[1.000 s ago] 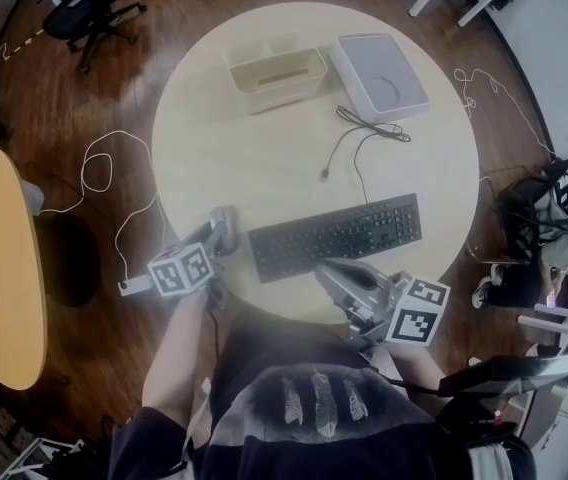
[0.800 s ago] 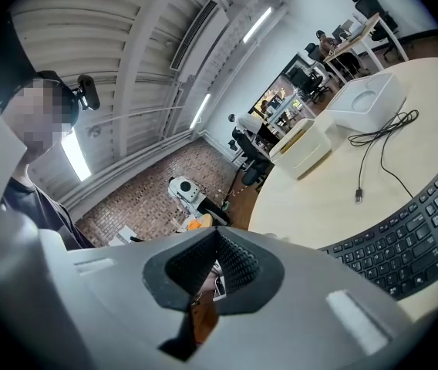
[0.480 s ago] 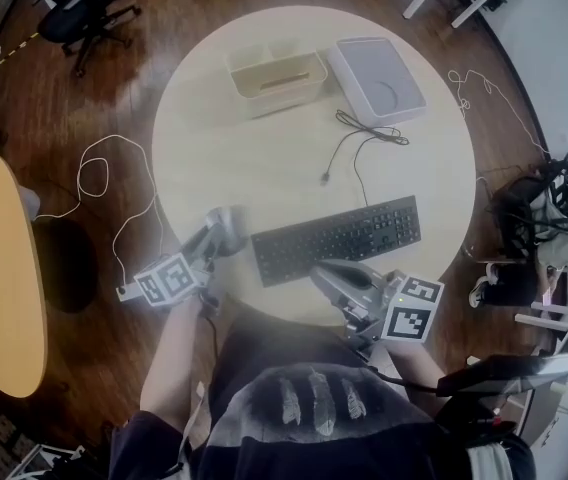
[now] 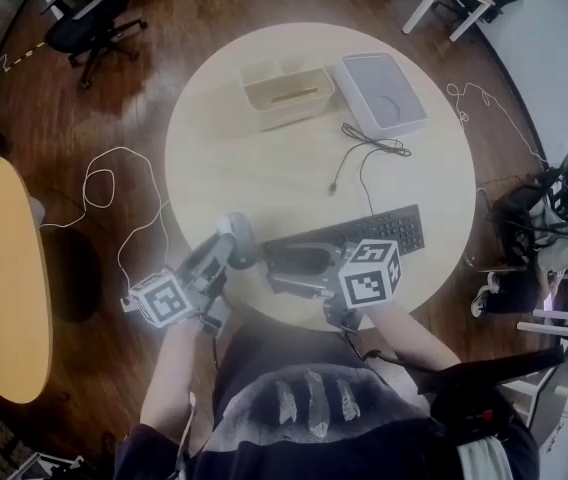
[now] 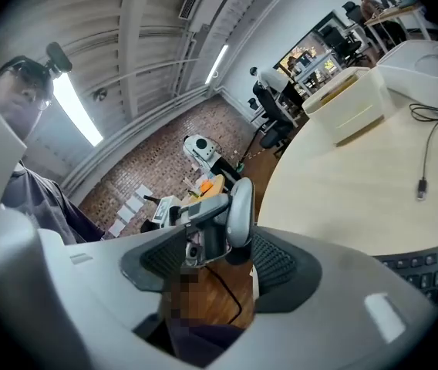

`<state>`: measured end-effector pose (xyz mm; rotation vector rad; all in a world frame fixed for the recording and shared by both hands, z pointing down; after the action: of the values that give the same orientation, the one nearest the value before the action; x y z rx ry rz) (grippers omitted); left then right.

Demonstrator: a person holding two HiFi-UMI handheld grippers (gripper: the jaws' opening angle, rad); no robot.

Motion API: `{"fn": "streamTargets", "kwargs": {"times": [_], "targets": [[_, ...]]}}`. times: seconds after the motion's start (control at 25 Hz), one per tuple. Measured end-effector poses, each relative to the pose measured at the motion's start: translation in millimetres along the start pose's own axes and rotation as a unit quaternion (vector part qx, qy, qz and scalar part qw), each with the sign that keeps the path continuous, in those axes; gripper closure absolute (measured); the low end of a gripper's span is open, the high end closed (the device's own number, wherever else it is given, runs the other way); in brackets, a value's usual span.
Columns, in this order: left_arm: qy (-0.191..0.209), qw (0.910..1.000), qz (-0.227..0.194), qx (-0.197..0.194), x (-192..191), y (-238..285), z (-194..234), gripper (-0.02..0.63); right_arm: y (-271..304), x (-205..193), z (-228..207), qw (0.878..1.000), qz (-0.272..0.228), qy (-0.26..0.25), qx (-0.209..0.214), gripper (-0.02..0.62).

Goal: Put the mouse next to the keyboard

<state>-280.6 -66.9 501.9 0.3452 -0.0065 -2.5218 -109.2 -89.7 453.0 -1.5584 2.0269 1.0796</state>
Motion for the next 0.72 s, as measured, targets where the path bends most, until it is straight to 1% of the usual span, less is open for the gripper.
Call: {"fn": "streamTargets", "kwargs": {"times": [0.12,0.24,0.32,0.4,0.44,0.48,0.56,0.72], "targets": [[0.012,0.9997,0.000,-0.022,-3,-2,-19,0.486,19,7,-1,1.000,0.001,0.008,0.020,0.293],[0.008,0.9992,-0.009,-0.038,-4,-5,-29,0.486,32,10,-5,0.999,0.005,0.028,0.031,0.258],[0.006,0.9987,-0.012,-0.048,-3,-9,-35,0.486,41,9,-7,0.999,0.013,0.034,0.034,0.239],[0.003,0.9981,-0.011,-0.060,-7,-11,-42,0.486,47,10,-7,0.998,0.014,0.037,0.047,0.239],[0.003,0.9978,-0.011,-0.065,-10,-11,-46,0.486,49,11,-5,0.998,0.010,0.038,0.056,0.246],[0.005,0.9977,-0.012,-0.067,-11,-11,-49,0.486,51,13,-2,0.997,0.005,0.036,0.067,0.295],[0.011,0.9978,-0.016,-0.064,-11,-14,-49,0.486,55,16,6,0.996,-0.002,0.028,0.083,0.443],[0.013,0.9975,-0.005,-0.069,-13,-16,-45,0.486,55,13,11,0.998,0.005,0.009,0.063,0.451]]}}
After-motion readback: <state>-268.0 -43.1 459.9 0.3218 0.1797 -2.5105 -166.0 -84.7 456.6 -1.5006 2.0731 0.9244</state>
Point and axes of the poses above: the fingertips, and each gripper's own axes: y forward along the fingers, z to its left, x out of its top, the point moved 6 cm from there along -y, backward along the fingers, and after that the axes turned 10 degrees about -y, right-handed, at the moved point
